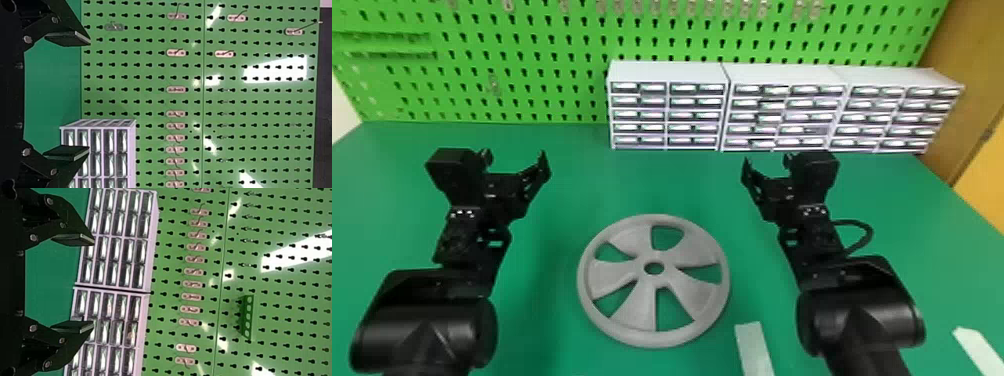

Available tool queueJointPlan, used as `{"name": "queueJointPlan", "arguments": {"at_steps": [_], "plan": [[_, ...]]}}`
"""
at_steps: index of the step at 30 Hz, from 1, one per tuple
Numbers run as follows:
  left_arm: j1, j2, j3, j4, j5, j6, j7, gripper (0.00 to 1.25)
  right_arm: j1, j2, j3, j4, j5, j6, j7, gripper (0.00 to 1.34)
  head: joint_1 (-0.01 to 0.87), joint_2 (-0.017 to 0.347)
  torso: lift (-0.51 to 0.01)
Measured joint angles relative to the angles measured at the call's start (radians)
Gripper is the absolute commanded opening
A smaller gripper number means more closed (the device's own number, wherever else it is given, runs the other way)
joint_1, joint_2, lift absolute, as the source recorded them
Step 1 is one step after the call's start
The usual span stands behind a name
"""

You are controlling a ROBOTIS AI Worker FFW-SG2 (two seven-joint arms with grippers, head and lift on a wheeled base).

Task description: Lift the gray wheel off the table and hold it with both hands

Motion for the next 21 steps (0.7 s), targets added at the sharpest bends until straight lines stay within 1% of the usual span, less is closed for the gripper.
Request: {"name": "queueJointPlan", "arguments": {"at_steps": [21], "plan": [[0.0, 0.0, 0.004, -0.003, 0.001, 0.0, 0.0, 0.95, -0.005, 0.0, 0.003, -0.006, -0.005, 0.028, 0.0, 0.83, 0.711, 0.015, -0.098]]}}
